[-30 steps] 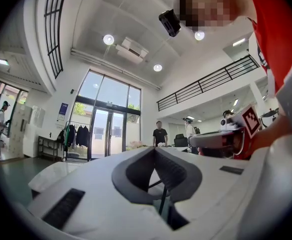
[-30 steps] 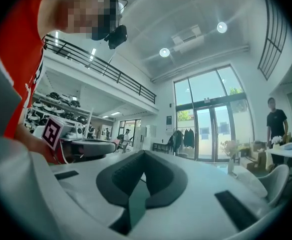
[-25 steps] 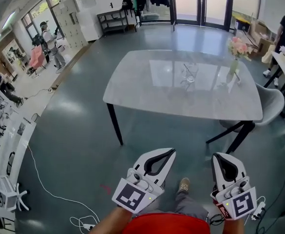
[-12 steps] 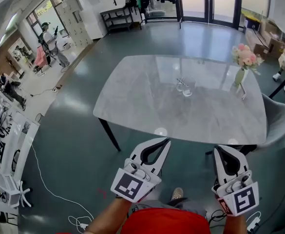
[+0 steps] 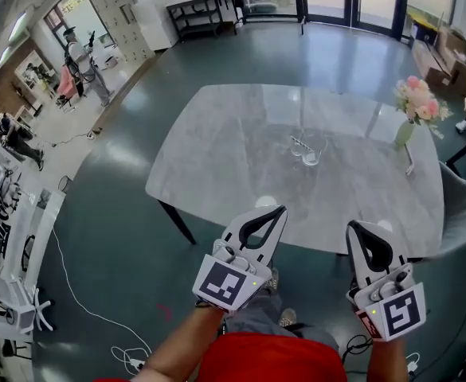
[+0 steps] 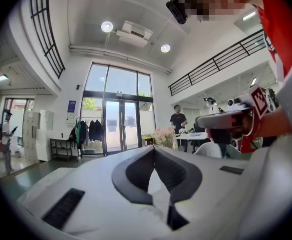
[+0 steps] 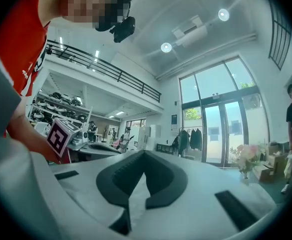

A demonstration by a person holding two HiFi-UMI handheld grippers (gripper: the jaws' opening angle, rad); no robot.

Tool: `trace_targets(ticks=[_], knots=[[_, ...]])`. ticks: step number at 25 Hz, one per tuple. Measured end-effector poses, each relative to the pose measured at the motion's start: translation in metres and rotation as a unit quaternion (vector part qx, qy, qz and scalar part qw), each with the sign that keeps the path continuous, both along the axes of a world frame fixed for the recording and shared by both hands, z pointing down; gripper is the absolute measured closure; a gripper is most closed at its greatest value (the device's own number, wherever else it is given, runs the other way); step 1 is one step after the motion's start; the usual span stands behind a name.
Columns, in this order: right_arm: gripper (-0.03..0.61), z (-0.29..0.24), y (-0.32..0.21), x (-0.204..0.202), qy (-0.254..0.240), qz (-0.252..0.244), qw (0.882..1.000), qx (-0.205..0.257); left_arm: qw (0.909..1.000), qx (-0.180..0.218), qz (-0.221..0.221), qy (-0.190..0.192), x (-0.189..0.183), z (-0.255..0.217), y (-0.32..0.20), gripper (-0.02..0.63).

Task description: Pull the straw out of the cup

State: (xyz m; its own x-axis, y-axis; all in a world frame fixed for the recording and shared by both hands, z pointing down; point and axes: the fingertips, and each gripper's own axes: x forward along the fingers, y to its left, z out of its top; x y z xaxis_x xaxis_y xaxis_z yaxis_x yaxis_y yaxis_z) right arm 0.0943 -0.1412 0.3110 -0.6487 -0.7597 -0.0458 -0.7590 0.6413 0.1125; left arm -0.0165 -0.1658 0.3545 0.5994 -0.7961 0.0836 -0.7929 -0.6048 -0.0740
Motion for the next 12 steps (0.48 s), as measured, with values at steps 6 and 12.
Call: trace_targets(ticks=[6, 12], knots=[[0.568, 0.009, -0.055, -0.012, 0.016, 0.017, 1.0, -0.007, 1.0, 0.005, 0.004, -0.006, -0.009, 0.022, -0.067, 0.585], [0.568, 0.012, -0.113, -0.02, 0.023, 0.042, 0.999, -0.025, 0.9995, 0.007, 0.023, -0.02, -0.012, 0.043, -0.133, 0.582]])
